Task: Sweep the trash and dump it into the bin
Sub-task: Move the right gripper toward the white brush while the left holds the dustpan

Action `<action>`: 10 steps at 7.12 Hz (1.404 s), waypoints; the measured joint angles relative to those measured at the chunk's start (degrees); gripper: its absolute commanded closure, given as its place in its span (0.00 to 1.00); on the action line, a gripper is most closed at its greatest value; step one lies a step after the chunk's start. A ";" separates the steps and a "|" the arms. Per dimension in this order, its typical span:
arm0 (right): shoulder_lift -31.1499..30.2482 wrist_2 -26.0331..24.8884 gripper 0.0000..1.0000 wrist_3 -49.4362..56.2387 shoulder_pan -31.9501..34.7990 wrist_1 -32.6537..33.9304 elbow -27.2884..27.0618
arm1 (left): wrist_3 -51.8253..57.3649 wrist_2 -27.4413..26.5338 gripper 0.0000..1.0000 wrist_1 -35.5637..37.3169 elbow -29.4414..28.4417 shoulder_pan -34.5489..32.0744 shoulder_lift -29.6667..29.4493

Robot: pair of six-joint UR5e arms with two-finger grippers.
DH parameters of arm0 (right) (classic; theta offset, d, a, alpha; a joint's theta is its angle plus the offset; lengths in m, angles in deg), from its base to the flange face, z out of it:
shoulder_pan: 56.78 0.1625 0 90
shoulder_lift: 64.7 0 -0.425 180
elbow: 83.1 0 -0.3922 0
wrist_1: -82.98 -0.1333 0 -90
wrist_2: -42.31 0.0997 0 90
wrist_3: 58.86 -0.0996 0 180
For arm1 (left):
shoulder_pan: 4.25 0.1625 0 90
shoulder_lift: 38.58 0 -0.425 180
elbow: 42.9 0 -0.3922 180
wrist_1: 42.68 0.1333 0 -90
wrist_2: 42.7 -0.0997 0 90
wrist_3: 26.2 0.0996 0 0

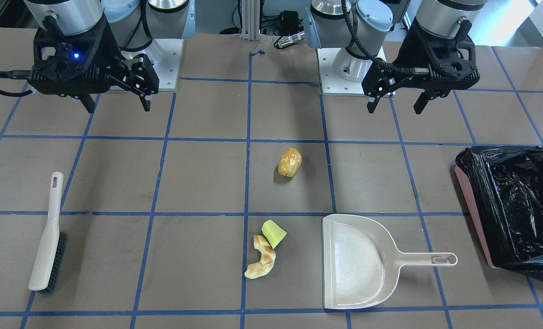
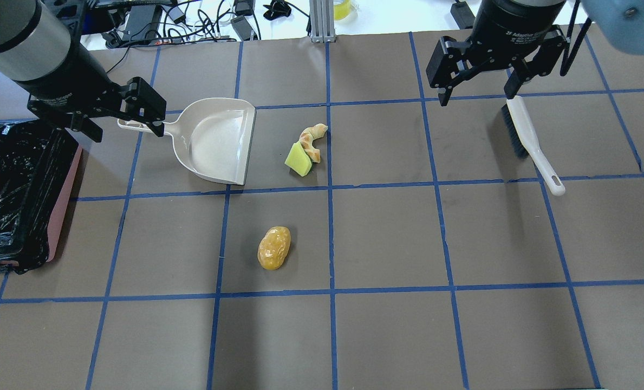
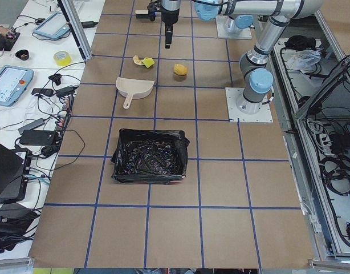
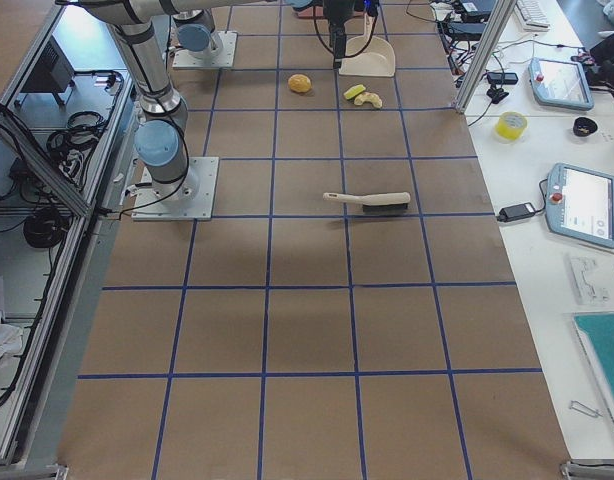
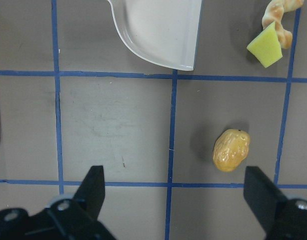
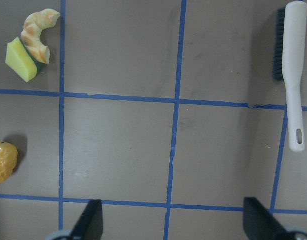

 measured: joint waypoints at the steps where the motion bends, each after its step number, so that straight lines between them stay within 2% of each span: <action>1: -0.01 0.00 0.00 -0.01 -0.05 0.02 -0.21 | -0.05 0.07 0.00 0.01 -0.03 0.00 0.01; 7: 1.80 -1.66 0.00 -0.26 -0.41 0.12 -0.37 | 0.04 0.12 0.00 -0.07 -0.16 0.28 0.10; 10: 10.16 -2.63 0.00 6.72 -6.44 4.82 -1.11 | 0.05 0.11 0.00 -0.04 -0.35 0.26 0.00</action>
